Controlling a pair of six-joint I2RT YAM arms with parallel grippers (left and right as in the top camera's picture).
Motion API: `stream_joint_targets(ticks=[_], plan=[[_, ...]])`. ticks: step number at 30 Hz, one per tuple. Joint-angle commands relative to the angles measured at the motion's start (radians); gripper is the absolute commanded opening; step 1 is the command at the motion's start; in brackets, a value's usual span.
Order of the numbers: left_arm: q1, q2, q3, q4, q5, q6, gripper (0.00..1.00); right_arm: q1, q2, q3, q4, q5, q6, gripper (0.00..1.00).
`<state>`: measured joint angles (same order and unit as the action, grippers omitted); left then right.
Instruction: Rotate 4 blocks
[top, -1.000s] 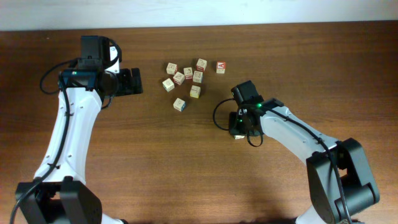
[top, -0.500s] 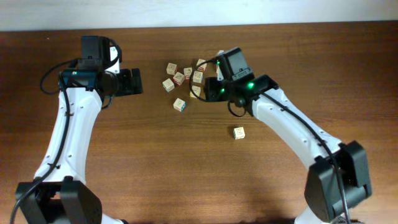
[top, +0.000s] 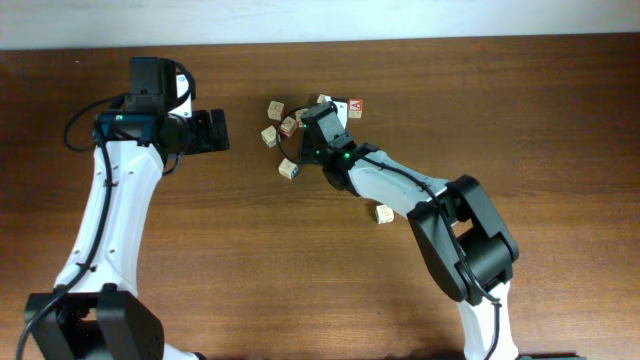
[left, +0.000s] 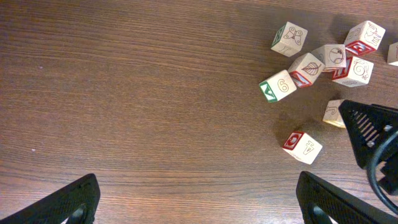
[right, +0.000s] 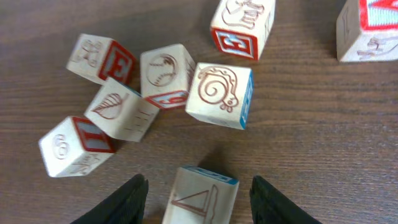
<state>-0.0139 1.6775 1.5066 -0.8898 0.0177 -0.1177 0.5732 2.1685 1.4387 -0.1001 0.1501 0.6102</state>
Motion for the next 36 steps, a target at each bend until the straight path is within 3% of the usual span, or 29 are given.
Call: stream_joint_targets(ticks=[1, 5, 10, 12, 14, 21, 27, 29, 30, 31, 34, 36], plan=[[0.002, -0.004, 0.013, 0.001, -0.007, -0.01, 0.99, 0.009, 0.037, 0.009, 0.0, 0.019, -0.003, 0.45], [0.002, -0.004, 0.013, 0.001, -0.007, -0.009, 0.99, 0.009, 0.025, 0.009, -0.065, 0.019, -0.046, 0.28], [0.002, -0.004, 0.013, 0.001, -0.007, -0.01, 0.99, 0.009, -0.267, 0.009, -0.541, -0.062, -0.082, 0.28], [0.002, -0.004, 0.013, 0.001, -0.007, -0.009, 0.99, 0.009, -0.281, 0.008, -0.756, -0.132, -0.019, 0.28], [0.002, -0.004, 0.013, 0.001, -0.007, -0.009, 0.99, 0.009, -0.281, -0.021, -0.806, -0.132, 0.025, 0.28], [0.002, -0.004, 0.013, 0.001, -0.007, -0.009, 0.99, 0.009, -0.281, -0.19, -0.715, -0.087, 0.076, 0.29], [0.002, -0.004, 0.013, 0.001, -0.007, -0.01, 0.99, 0.008, -0.282, -0.182, -0.648, -0.068, -0.011, 0.49], [0.002, -0.004, 0.013, 0.001, -0.007, -0.01, 0.99, 0.008, -0.283, -0.046, -0.646, -0.07, -0.105, 0.52], [0.002, -0.004, 0.013, 0.001, -0.007, -0.009, 0.99, 0.009, -0.283, -0.004, -0.61, -0.077, -0.109, 0.52], [0.002, -0.004, 0.013, 0.001, -0.007, -0.01, 0.99, 0.01, -0.276, 0.002, -0.446, -0.166, -0.124, 0.52], [0.002, -0.004, 0.013, 0.001, -0.007, -0.01, 0.99, 0.052, -0.147, 0.002, -0.148, -0.165, -0.014, 0.57], [0.002, -0.004, 0.013, 0.001, -0.007, -0.009, 0.99, 0.056, -0.117, 0.002, -0.098, -0.165, 0.047, 0.57]])
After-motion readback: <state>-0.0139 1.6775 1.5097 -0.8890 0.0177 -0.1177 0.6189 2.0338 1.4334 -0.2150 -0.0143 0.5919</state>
